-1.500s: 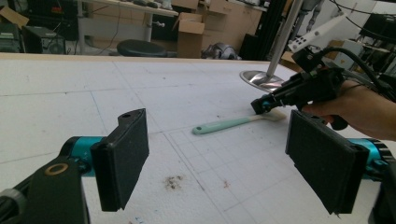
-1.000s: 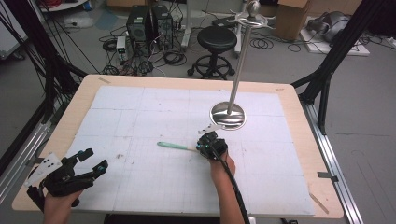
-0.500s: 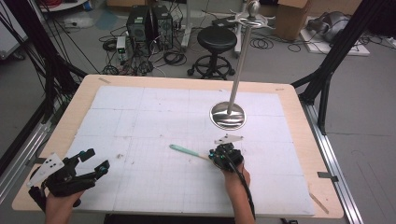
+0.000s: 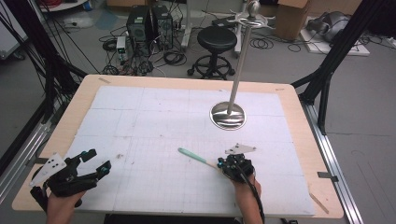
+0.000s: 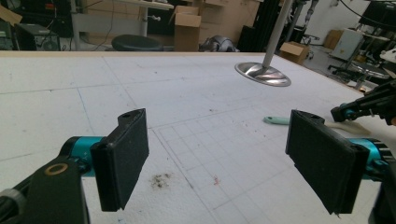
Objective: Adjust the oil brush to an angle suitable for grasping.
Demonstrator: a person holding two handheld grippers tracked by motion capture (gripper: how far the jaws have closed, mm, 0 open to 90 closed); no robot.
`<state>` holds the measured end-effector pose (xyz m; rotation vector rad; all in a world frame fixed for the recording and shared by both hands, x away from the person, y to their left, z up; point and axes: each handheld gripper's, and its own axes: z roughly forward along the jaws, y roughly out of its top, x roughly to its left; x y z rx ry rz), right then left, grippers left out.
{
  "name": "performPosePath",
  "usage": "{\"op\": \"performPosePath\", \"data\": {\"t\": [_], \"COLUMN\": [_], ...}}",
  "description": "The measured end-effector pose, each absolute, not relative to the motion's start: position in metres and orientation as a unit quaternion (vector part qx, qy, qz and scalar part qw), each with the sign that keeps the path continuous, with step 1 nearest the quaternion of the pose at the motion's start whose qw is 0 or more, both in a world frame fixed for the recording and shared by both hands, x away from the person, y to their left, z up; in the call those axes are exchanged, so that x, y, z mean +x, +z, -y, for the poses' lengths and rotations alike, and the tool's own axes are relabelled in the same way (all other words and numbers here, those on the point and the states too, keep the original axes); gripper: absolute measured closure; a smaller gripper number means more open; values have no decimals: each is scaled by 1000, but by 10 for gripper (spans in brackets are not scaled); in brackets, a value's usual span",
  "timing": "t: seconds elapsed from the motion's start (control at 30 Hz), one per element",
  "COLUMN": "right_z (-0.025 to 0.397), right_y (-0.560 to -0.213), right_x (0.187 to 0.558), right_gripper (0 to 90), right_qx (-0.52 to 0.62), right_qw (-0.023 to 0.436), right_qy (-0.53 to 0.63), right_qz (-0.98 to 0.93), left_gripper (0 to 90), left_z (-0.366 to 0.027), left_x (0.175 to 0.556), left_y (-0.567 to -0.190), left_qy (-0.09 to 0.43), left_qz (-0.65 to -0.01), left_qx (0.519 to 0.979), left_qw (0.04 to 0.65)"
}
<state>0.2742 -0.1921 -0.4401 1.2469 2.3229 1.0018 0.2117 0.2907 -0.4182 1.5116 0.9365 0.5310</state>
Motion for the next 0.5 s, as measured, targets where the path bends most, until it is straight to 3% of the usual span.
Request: {"op": "performPosePath", "data": {"t": [0.3,0.5], "right_z": [197,174], "right_y": [-438,-429], "right_x": [260,263], "right_gripper": [891,890], "right_qx": [435,405], "right_qw": [162,154], "right_qy": [351,388], "right_qz": [-813,-814], "left_gripper": [216,216], "left_z": [-290,-289], "left_x": [213,213], "left_y": [-419,-419], "left_qy": [228,226], "left_qz": [-404,-402], "left_qx": [653,654], "left_qw": [599,599]}}
